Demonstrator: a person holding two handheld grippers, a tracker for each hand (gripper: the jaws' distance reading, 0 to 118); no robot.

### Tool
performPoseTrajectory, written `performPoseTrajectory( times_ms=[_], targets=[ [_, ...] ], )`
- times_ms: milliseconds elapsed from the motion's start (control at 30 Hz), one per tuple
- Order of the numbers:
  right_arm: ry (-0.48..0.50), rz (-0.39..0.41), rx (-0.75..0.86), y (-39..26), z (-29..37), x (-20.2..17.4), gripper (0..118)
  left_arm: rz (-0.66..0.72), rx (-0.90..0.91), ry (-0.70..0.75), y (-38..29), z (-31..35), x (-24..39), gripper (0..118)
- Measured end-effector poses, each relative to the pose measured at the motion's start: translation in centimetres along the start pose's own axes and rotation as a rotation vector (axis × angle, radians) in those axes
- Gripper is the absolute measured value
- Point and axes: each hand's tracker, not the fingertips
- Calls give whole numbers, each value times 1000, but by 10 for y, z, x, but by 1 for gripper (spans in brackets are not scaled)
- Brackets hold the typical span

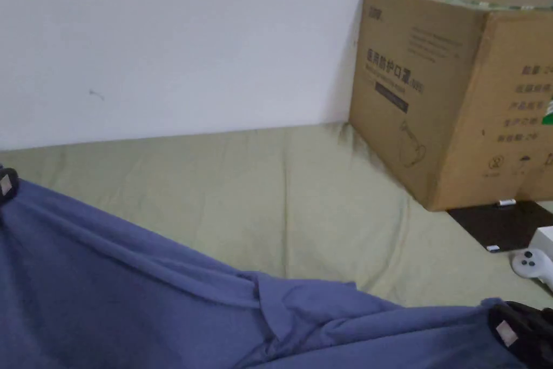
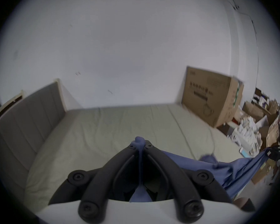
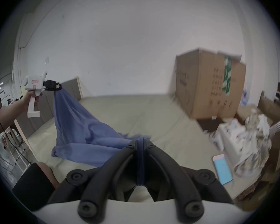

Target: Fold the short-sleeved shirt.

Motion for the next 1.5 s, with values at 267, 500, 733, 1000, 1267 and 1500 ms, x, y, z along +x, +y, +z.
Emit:
performPoseTrajectory(
  times_ms=[267,500,733,1000,1267,1500],
  targets=[
    [10,62,262,58,61,3,5,174,126,75,38,136,-70,2],
    [20,117,310,88,73,-23,5,183,158,88,38,192,-82,2],
    [1,218,278,155,23,-30,5,186,133,120,52,182,-72,2],
    [-97,256,240,247,-124,-30,5,218,102,172,94,77,-88,2],
    [-192,211,350,319,-235,-16,5,203,117,209,149,-41,-95,2],
    [-211,149,346,312,-310,3,5,67,187,320,129,-125,-74,2]
  ],
)
